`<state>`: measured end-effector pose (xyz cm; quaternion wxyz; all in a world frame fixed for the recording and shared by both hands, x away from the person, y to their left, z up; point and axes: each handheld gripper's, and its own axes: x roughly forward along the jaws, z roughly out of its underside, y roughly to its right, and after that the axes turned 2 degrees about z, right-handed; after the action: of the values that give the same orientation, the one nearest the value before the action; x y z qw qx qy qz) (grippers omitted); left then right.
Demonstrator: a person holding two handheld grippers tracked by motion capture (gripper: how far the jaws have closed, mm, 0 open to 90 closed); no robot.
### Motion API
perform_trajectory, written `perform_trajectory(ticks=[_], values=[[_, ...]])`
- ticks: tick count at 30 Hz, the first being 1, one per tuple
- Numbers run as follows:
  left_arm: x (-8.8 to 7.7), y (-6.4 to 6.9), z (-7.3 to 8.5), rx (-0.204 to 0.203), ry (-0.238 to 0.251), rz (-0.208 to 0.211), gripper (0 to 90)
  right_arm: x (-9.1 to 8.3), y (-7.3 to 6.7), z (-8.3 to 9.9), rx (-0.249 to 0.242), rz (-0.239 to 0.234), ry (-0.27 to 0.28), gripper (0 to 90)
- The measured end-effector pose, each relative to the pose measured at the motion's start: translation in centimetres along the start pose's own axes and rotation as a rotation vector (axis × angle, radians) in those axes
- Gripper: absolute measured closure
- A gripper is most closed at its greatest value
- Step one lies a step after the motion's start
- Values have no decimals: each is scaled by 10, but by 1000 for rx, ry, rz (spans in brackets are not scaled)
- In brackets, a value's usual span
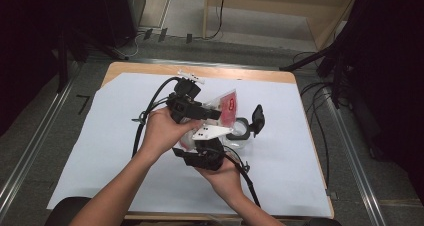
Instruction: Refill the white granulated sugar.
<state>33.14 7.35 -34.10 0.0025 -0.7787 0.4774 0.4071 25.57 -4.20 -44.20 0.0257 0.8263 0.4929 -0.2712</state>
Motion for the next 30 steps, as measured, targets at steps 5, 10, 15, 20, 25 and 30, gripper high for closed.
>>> perform_trajectory(ticks=[5, 10, 15, 20, 25, 30], values=[[-1, 0, 0, -5, -8, -2, 659, 0, 0, -1, 2, 0, -3, 641], [-1, 0, 0, -10, -26, -5, 650, -1, 0, -1, 14, 0, 2, 644], [-2, -1, -1, -26, -34, -6, 695, -1, 1, -1, 33, -11, 8, 644], [-2, -2, -1, -31, -37, -7, 724, 0, 0, -1, 23, -11, 5, 643], [-4, -3, -1, -36, -35, -6, 732, 0, -1, -2, 10, -12, 2, 640], [-5, -3, 0, -32, -25, -6, 724, 1, -2, -4, -2, -11, -6, 641]])
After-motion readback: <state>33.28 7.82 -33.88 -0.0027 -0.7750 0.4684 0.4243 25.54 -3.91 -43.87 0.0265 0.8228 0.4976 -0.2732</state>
